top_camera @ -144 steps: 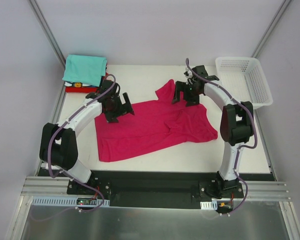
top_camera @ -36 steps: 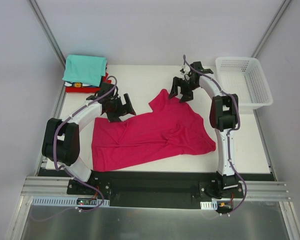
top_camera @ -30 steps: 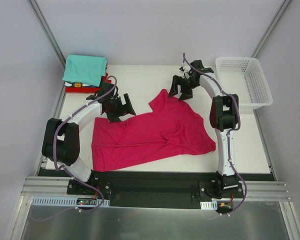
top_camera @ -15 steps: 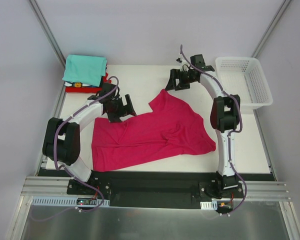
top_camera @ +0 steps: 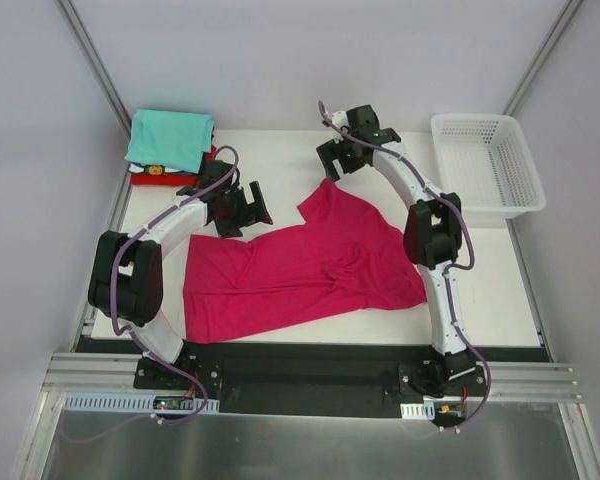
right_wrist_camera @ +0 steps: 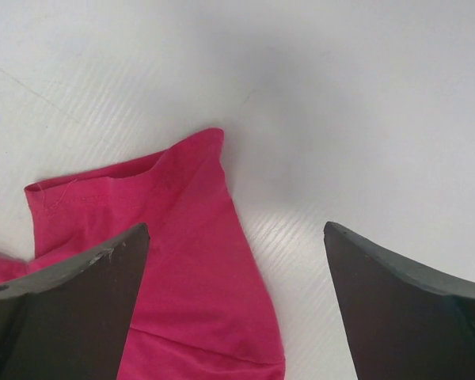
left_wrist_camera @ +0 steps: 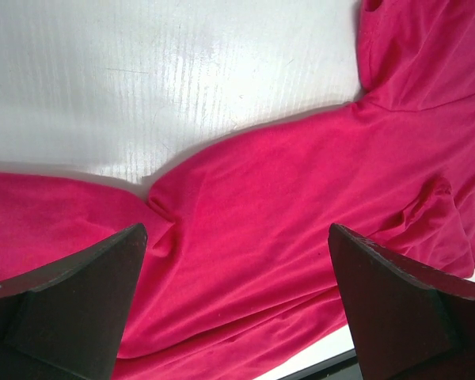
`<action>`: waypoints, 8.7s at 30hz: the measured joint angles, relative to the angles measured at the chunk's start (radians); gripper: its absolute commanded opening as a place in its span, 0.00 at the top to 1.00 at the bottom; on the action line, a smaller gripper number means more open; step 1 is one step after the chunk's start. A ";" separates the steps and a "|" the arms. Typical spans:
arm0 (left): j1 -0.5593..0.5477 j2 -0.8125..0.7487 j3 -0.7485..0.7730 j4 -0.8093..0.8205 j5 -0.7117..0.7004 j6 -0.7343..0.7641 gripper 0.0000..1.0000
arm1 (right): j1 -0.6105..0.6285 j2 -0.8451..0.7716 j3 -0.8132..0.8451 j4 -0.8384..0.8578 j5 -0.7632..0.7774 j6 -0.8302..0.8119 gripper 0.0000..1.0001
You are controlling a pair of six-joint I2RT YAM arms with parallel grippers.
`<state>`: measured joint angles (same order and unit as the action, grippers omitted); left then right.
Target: Fold and stack the t-shirts
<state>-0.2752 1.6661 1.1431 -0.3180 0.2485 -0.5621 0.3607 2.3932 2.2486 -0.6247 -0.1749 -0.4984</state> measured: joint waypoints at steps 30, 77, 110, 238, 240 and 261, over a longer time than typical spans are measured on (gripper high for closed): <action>0.000 0.000 0.000 0.030 0.011 -0.022 0.01 | 0.045 0.112 0.088 -0.026 0.156 -0.074 0.14; 0.000 0.000 0.000 0.031 0.014 -0.023 0.01 | 0.081 0.161 0.092 0.002 0.145 -0.064 0.65; 0.165 0.115 0.134 -0.099 -0.034 -0.089 0.01 | 0.076 -0.011 -0.113 0.018 0.178 -0.029 0.99; 0.399 0.261 0.183 -0.343 -0.158 -0.085 1.00 | 0.070 -0.520 -0.677 0.084 0.176 0.116 0.99; 0.398 0.261 0.191 -0.354 -0.159 -0.082 1.00 | 0.070 -0.527 -0.682 0.099 0.184 0.126 0.99; 0.372 0.147 0.207 -0.469 -0.214 -0.063 1.00 | 0.001 -0.660 -0.774 0.113 0.239 0.201 0.99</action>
<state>0.0971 1.8133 1.3502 -0.7872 0.0345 -0.6247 0.3614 1.7329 1.4750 -0.5121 0.0639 -0.2970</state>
